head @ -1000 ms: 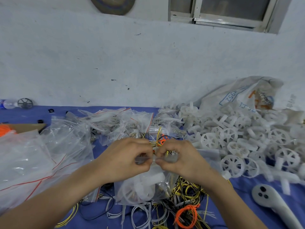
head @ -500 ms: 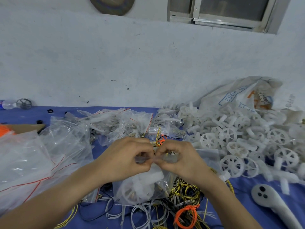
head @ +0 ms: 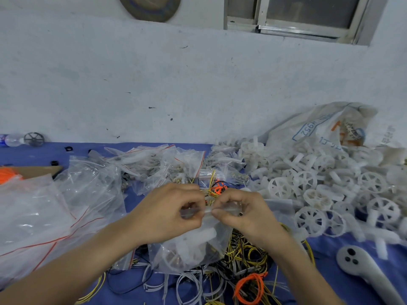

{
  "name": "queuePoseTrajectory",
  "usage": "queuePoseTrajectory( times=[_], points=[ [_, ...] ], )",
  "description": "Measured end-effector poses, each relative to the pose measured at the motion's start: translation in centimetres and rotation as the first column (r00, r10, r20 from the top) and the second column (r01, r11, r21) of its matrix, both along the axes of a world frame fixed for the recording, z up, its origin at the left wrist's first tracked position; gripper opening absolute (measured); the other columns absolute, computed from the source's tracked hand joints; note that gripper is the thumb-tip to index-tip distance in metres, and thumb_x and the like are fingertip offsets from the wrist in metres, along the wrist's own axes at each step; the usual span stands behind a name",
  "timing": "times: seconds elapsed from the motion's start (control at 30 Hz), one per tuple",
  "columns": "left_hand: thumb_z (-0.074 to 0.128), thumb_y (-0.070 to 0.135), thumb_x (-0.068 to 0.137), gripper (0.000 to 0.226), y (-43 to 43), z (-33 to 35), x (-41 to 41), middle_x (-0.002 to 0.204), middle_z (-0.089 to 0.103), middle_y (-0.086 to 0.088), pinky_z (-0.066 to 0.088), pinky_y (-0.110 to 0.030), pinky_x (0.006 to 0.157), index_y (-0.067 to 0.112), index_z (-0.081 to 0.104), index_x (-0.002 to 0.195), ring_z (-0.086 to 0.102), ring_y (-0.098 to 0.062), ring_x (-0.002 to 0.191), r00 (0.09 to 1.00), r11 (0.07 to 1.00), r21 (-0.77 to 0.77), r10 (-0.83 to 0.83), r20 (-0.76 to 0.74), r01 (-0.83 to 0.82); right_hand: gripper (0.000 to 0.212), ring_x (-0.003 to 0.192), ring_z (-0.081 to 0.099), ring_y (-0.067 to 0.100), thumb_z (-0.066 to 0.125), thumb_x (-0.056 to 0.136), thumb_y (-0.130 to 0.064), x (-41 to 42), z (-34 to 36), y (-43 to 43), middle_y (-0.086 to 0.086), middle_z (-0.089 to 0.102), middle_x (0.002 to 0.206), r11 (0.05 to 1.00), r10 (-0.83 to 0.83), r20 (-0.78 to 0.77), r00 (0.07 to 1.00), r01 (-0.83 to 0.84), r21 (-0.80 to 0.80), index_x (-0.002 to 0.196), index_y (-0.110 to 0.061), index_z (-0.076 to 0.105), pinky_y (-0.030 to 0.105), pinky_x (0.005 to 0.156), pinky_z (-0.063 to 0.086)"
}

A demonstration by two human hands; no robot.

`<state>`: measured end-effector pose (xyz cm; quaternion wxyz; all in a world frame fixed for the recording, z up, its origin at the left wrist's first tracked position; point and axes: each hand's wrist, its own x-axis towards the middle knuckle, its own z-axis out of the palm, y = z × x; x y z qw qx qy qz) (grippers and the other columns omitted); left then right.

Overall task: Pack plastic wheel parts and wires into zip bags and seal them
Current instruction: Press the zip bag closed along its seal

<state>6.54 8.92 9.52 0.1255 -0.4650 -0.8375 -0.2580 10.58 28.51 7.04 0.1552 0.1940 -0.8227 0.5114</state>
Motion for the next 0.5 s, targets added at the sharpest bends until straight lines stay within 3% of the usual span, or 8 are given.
queuePoseTrajectory(
  times=[0.17,0.37,0.5],
  points=[
    [0.061,0.025,0.079,0.009,0.28,-0.10,0.17,0.068,0.046,0.015,0.042,-0.028,0.057,0.017,0.062,0.074,0.044,0.001,0.063,0.999,0.999,-0.003,-0.034,-0.030,0.034,0.009,0.077,0.061,0.002,0.072,0.080,-0.010,0.08,-0.29,-0.45,-0.010,0.067,0.077,0.999,0.011,0.001,1.000,-0.011,0.042,0.075,-0.017,0.069,0.015,0.075,0.045],
    [0.067,0.014,0.078,0.012,0.12,0.00,0.13,0.065,0.051,0.005,0.036,-0.019,0.057,0.010,0.061,0.068,0.045,-0.006,0.060,0.999,0.998,0.037,-0.042,-0.030,0.043,0.010,0.071,0.063,0.005,0.073,0.078,-0.009,0.23,-0.38,-0.12,-0.007,0.069,0.073,0.993,0.034,0.007,0.999,-0.033,-0.116,0.075,-0.019,0.072,0.018,0.067,0.047],
    [0.064,0.017,0.081,0.018,0.23,-0.09,0.10,0.067,0.049,0.004,0.038,-0.026,0.056,0.009,0.056,0.067,0.043,-0.009,0.060,0.997,1.000,0.005,-0.029,-0.072,0.030,0.016,0.064,0.058,0.002,0.074,0.078,-0.010,0.25,-0.80,-0.04,-0.009,0.064,0.065,0.995,0.010,0.004,1.000,-0.010,-0.104,0.067,-0.020,0.066,0.014,0.062,0.043]
  ],
)
